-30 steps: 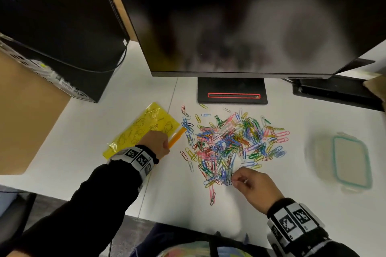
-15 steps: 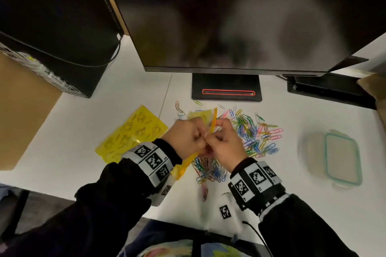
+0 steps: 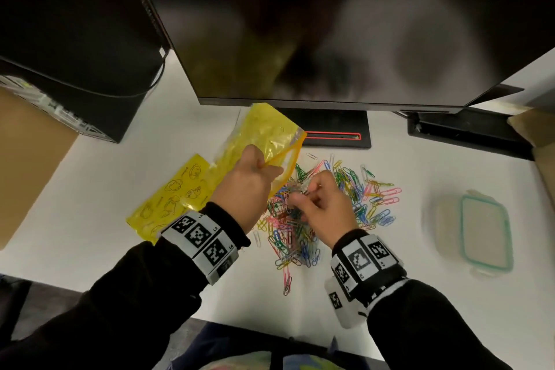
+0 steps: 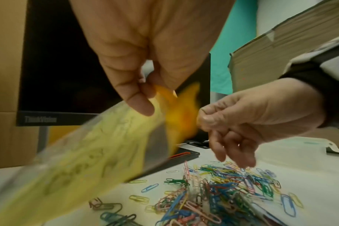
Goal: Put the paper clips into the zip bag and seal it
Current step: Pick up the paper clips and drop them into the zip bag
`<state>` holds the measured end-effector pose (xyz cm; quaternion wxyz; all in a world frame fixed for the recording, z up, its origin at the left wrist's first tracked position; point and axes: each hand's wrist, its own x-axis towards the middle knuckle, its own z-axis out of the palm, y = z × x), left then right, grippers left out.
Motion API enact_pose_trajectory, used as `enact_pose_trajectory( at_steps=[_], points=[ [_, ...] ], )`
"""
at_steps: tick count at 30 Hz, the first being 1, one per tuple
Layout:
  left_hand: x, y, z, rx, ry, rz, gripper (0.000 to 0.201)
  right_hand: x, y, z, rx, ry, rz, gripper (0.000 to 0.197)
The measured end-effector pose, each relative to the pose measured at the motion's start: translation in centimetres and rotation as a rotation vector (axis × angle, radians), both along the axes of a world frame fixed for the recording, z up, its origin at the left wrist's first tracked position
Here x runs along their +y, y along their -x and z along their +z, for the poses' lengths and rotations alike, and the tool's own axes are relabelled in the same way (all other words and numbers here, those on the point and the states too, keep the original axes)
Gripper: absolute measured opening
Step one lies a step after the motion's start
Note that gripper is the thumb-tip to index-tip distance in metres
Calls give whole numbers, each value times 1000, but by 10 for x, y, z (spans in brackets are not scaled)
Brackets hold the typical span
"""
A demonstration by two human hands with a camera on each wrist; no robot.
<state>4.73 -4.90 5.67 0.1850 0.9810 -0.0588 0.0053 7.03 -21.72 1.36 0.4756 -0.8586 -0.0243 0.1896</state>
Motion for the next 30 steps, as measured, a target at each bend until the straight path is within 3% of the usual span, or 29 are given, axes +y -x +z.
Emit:
enact_pose_trajectory(
  at_steps=[2, 5, 9, 13, 16, 19, 23, 26, 30],
  points=[
    [3, -2, -3, 82, -32, -21, 30, -6, -1, -7, -47, 191, 88, 37],
    [10, -7, -12, 166, -54, -18, 36, -14, 5, -24, -60, 672, 458, 75],
    [10, -9, -14, 310, -127, -34, 38, -12, 5, -35, -147, 708, 502, 59],
    [4, -6, -16, 224, -106, 46, 31, -8, -1, -36, -161, 708, 496, 49],
    [4, -10, -15, 212, -25, 61, 37, -13, -2, -38, -217, 609, 443, 48],
    [3, -14, -8, 272, -71, 34, 48, -23, -6, -34, -271, 503, 249, 39],
    [-3, -19, -5, 331, -147, -48, 44, -40, -14, -21, -115, 299, -70, 21],
    [-12, -20, -2, 374, -86, -16, 34, -46, -15, 1, 67, -94, -271, 22],
    [-27, -22, 0, 451, -22, 2, 51, -41, -11, 49, 189, -655, -318, 26]
  ],
)
